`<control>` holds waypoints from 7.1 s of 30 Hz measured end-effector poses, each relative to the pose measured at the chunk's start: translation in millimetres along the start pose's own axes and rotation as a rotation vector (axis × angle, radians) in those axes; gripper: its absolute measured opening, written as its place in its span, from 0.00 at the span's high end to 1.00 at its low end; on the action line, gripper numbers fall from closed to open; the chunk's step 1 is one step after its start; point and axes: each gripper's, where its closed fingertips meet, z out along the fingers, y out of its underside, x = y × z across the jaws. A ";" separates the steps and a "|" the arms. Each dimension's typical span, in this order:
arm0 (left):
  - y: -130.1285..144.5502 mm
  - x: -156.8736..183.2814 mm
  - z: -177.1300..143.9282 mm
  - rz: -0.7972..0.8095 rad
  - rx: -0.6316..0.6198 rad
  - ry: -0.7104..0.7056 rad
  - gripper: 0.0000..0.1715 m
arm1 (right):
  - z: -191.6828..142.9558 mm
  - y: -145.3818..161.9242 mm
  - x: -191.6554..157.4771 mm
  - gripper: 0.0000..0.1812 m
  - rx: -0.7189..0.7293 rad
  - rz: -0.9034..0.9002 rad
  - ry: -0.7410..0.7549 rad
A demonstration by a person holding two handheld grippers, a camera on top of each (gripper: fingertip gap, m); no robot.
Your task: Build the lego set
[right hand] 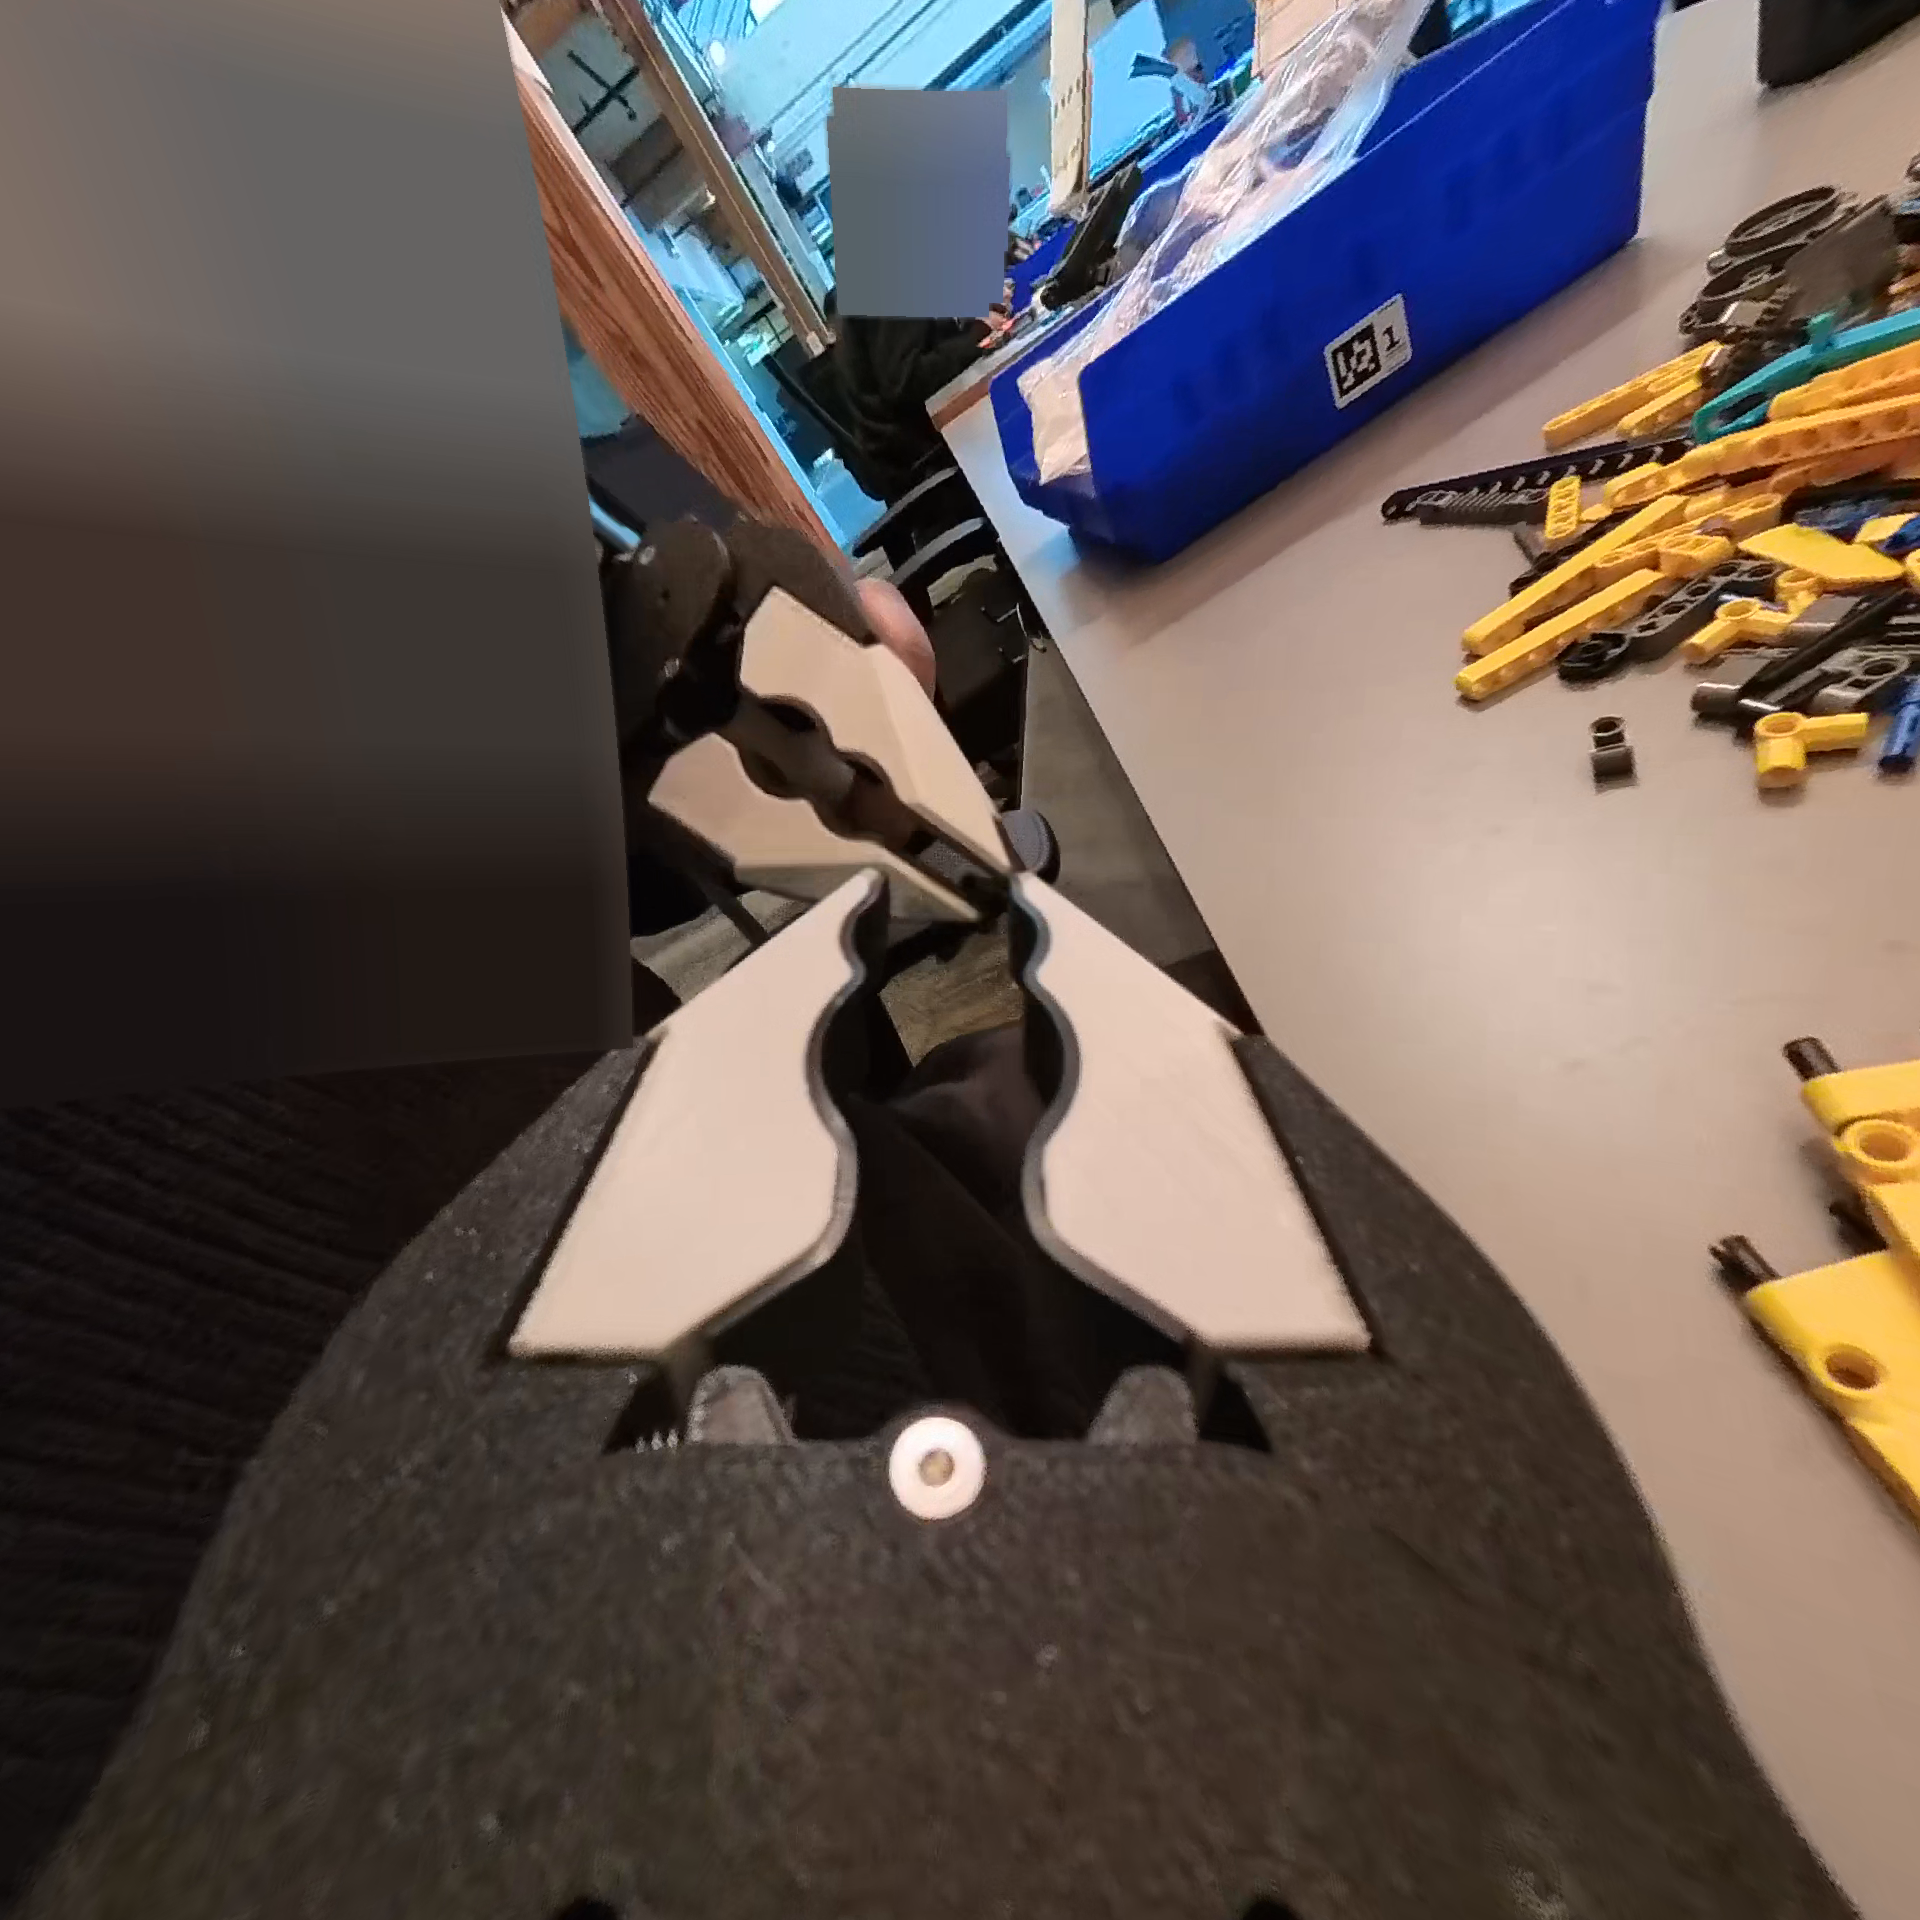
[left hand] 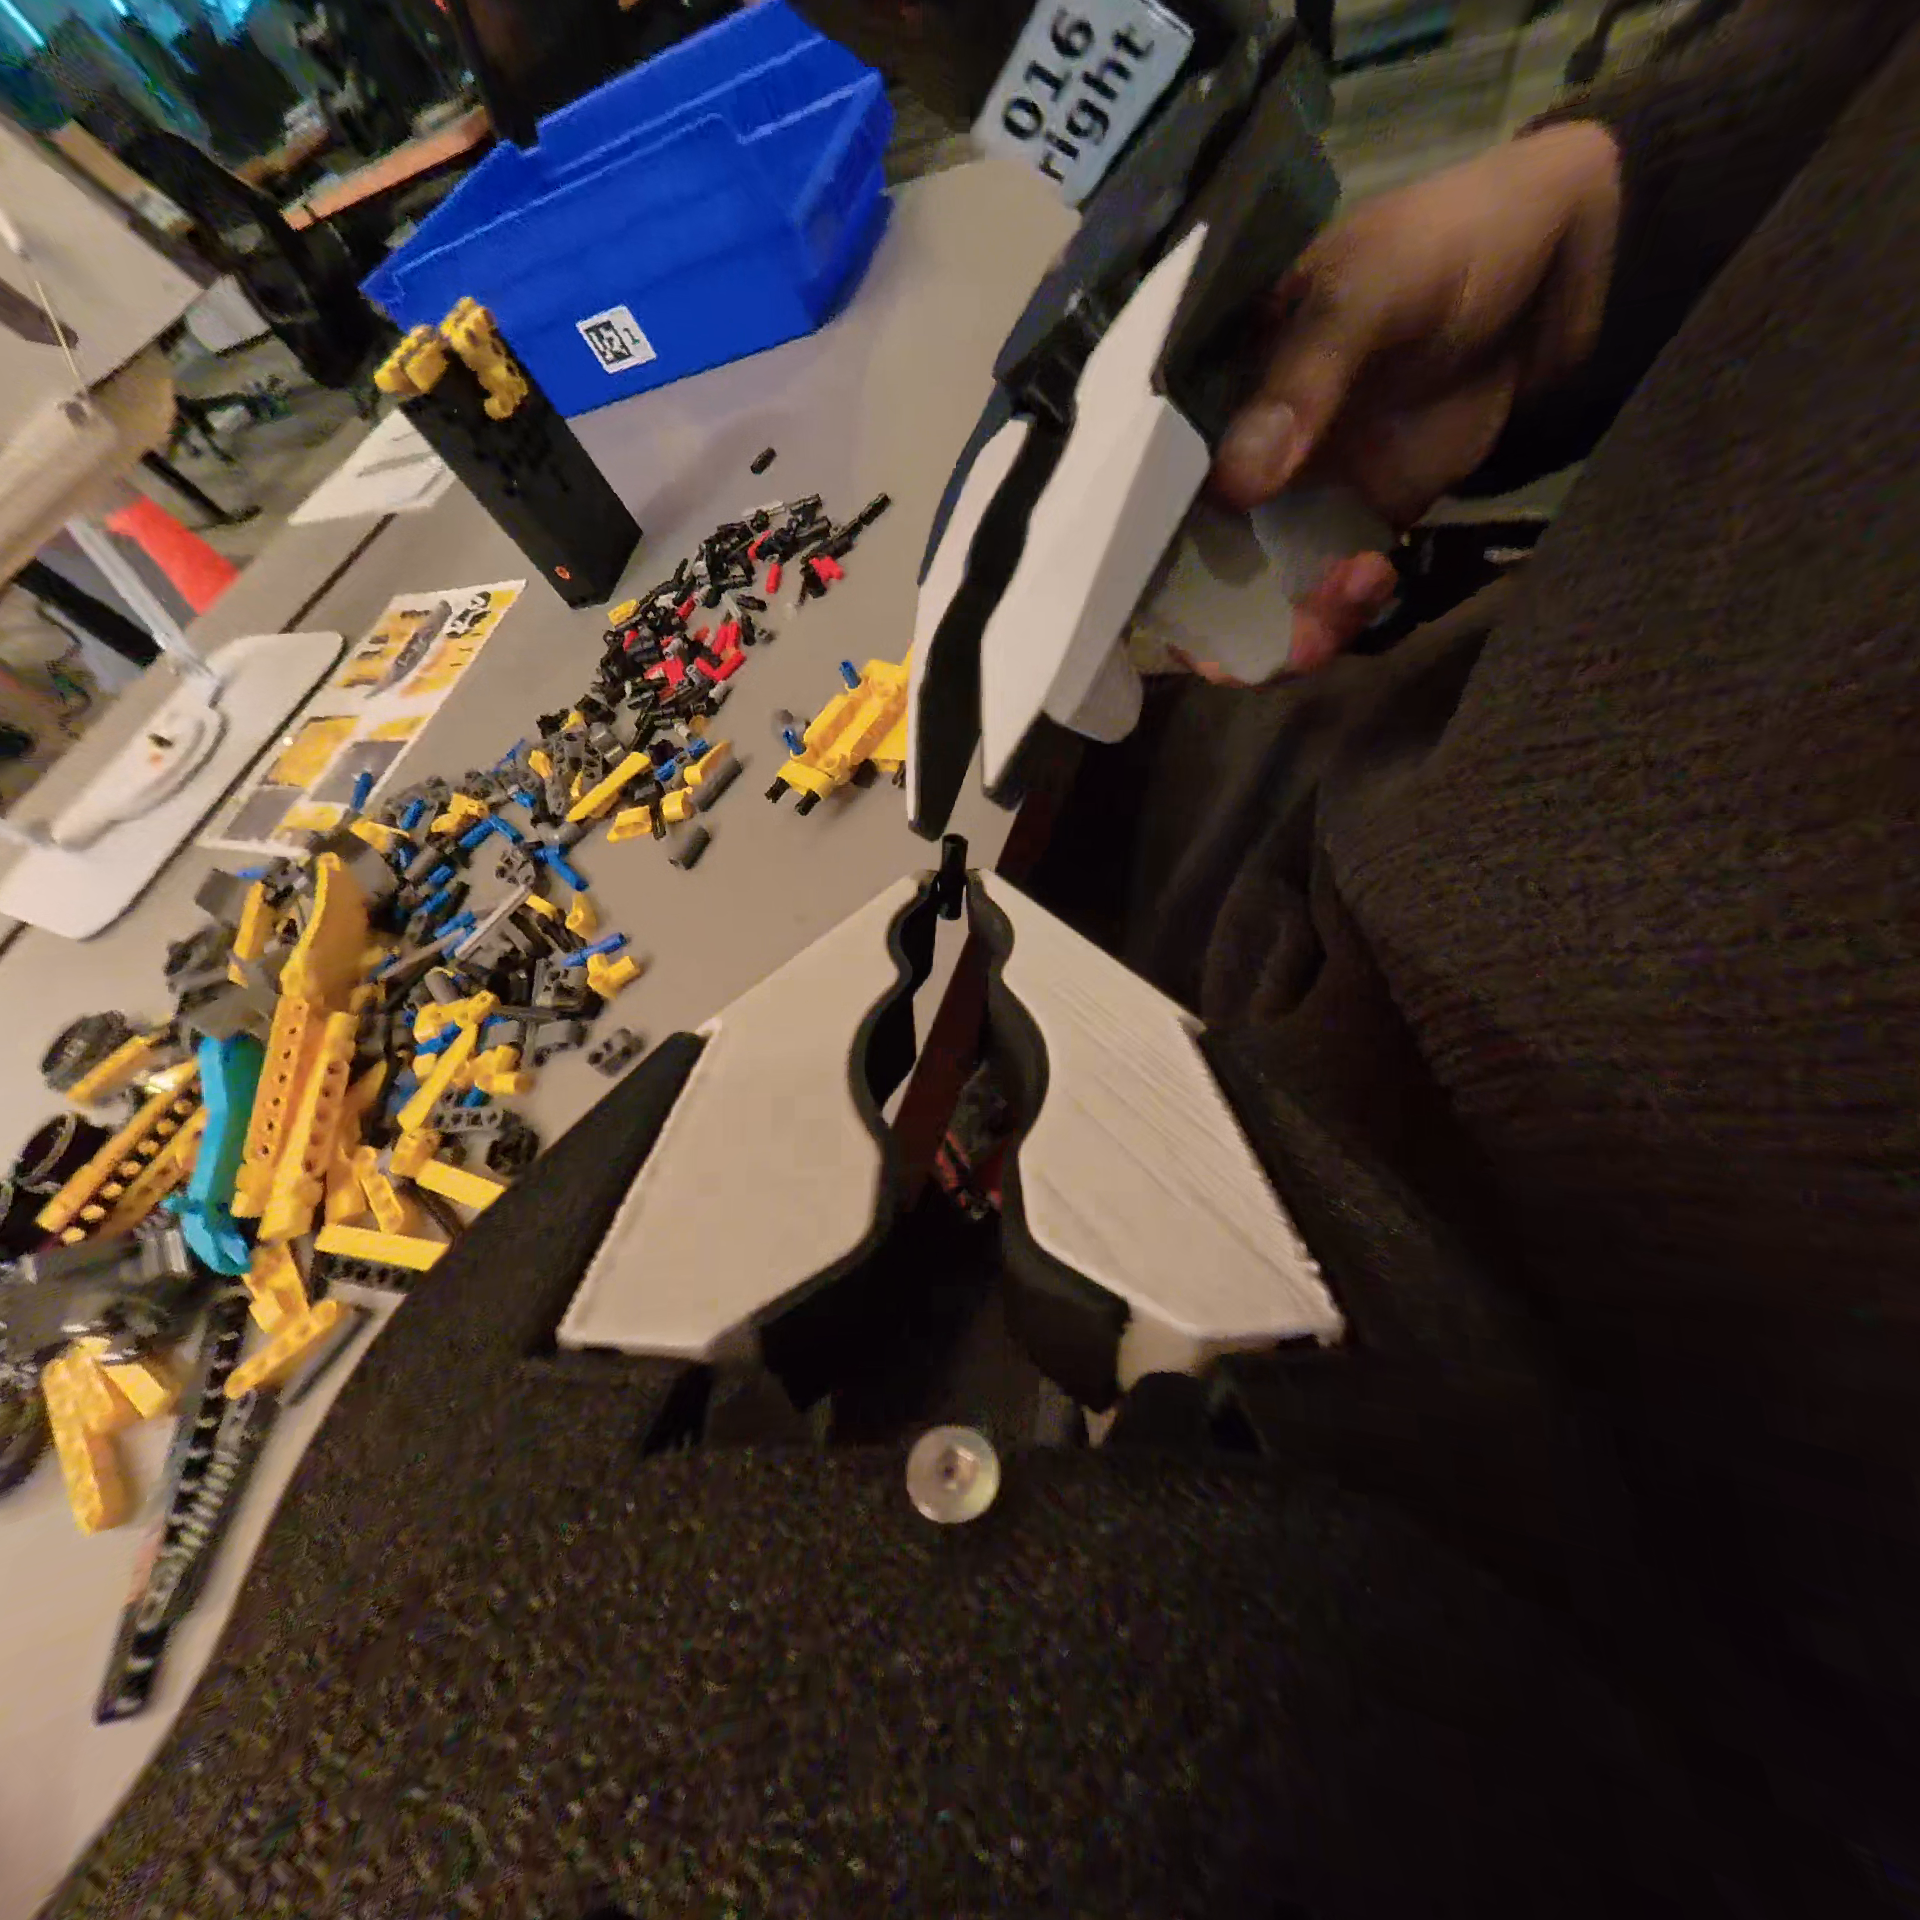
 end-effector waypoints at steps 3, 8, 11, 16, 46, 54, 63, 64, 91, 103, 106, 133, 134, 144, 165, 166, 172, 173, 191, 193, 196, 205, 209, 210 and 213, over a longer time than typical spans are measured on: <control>-1.6 -1.1 5.9 0.049 -0.007 -0.012 0.97 | -0.2 3.9 9.5 0.90 -0.029 0.020 0.032; 0.9 -8.3 15.4 0.108 -0.056 -0.036 0.97 | -2.5 3.0 20.4 0.93 -0.028 0.023 0.075; 4.3 -9.4 21.6 0.137 -0.100 -0.031 0.97 | -4.9 3.8 26.7 0.95 -0.047 -0.009 0.114; 0.5 -12.4 26.2 0.093 -0.073 -0.009 0.97 | -10.6 0.5 32.4 0.97 -0.036 -0.051 0.146; -43.9 -17.6 24.3 -1.035 0.301 0.706 0.98 | -31.1 -26.2 16.1 0.92 0.088 -0.200 -0.021; -43.9 -14.7 30.6 -1.092 0.288 0.779 0.98 | -37.2 -21.4 22.3 0.97 -0.001 -0.387 0.066; -33.9 -22.1 56.0 -0.888 0.184 0.652 0.82 | -69.4 -27.7 52.4 0.98 -0.082 -0.385 0.230; -32.2 -25.1 62.2 -0.836 0.154 0.623 0.82 | -79.5 -28.2 60.9 0.98 -0.118 -0.381 0.274; 3.7 -67.4 147.0 -0.306 -0.134 0.226 0.75 | -138.7 18.1 120.6 0.98 -0.943 -0.451 0.514; 6.0 -30.8 131.9 -0.283 -0.157 0.405 0.75 | -124.4 20.0 125.5 0.98 -0.991 -0.499 0.476; 12.7 -41.8 132.0 -0.333 -0.178 0.367 0.75 | -124.9 22.3 124.6 0.98 -0.996 -0.501 0.478; -35.7 -24.7 128.4 -0.498 0.046 0.522 0.82 | -107.4 -3.6 104.4 0.98 -0.807 -0.644 0.417; -37.6 -27.6 126.2 -0.505 0.069 0.519 0.88 | -106.3 -6.7 101.2 0.98 -0.776 -0.639 0.411; -46.8 -23.8 114.0 -0.386 0.155 0.470 0.95 | -101.8 -21.1 80.0 0.98 -0.576 -0.436 0.309; -30.0 -16.1 96.8 -0.388 0.106 0.345 0.98 | -82.0 -3.9 73.1 0.97 -0.577 -0.164 0.217; -28.7 -15.4 95.4 -0.397 0.107 0.342 0.98 | -80.4 -2.7 72.5 0.97 -0.571 -0.157 0.210; -22.1 -17.6 94.9 -0.446 0.103 0.323 0.98 | -74.8 0.7 76.4 0.97 -0.533 -0.103 0.181; -23.0 -18.9 94.3 -0.456 0.110 0.325 0.98 | -74.5 -0.6 76.2 0.97 -0.519 -0.082 0.171; -29.7 -32.0 94.9 -0.526 0.149 0.309 0.98 | -83.2 -16.9 81.4 0.95 -0.357 0.062 0.149; -30.8 -31.6 95.9 -0.515 0.147 0.306 0.98 | -82.4 -18.9 80.1 0.95 -0.346 0.068 0.144; -32.6 -29.7 97.7 -0.475 0.142 0.291 0.98 | -80.6 -19.5 79.4 0.93 -0.341 0.092 0.138; -36.8 -23.1 101.6 -0.393 0.143 0.254 0.98 | -79.6 -17.3 75.9 0.96 -0.308 0.270 0.066; -38.5 -25.8 102.6 -0.428 0.160 0.240 0.96 | -83.4 -20.7 75.3 0.97 -0.305 0.242 0.071; -36.3 -28.5 103.5 -0.436 0.154 0.225 0.92 | -85.5 -21.8 76.9 0.98 -0.307 0.228 0.086; -29.5 -34.3 104.2 -0.465 0.128 0.215 0.86 | -96.0 -26.8 86.5 0.98 -0.313 0.179 0.153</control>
